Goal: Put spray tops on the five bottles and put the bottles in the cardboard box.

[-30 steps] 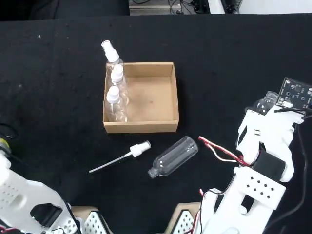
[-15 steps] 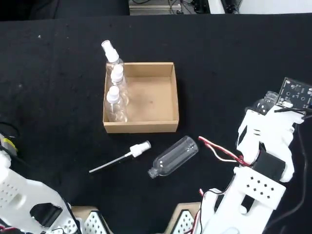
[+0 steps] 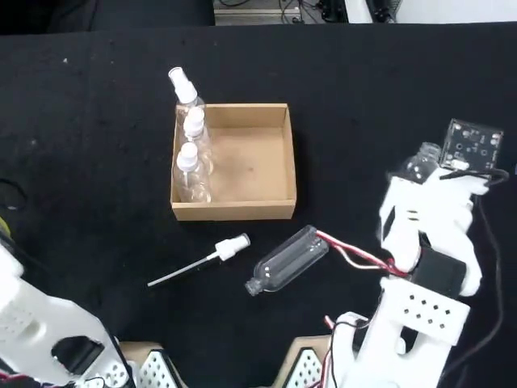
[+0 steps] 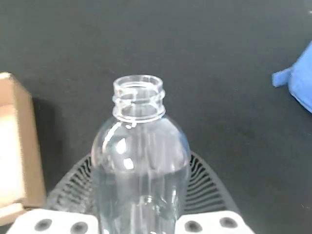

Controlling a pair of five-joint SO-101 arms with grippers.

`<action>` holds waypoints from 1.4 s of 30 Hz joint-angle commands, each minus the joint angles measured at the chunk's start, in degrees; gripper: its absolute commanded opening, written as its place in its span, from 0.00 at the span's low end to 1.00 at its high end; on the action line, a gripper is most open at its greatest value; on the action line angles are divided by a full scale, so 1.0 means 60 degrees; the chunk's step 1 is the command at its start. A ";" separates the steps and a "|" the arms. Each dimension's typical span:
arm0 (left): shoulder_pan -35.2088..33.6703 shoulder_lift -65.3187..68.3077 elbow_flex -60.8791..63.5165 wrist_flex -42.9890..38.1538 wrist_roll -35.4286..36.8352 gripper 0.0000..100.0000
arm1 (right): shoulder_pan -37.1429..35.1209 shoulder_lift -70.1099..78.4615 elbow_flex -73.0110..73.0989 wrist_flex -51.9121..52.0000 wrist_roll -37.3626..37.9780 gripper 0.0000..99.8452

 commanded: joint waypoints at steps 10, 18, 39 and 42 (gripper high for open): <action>0.2161 -0.6491 -0.1004 0.0425 0.3487 0.03 | -0.3692 -0.0374 -0.0623 -0.0557 -0.0703 0.01; 0.5062 -0.8630 -0.2366 -0.0410 0.5377 0.03 | -0.4982 -0.1502 0.1414 -0.2491 -0.0718 0.01; 1.4103 -0.9187 -0.1487 -0.6183 0.7502 0.03 | -0.7429 -0.4974 0.3509 -0.3033 -0.0674 0.01; 1.4396 -0.9187 -0.0593 -0.7150 0.7487 0.03 | -0.7414 -0.4989 0.3509 -0.3033 -0.0689 0.01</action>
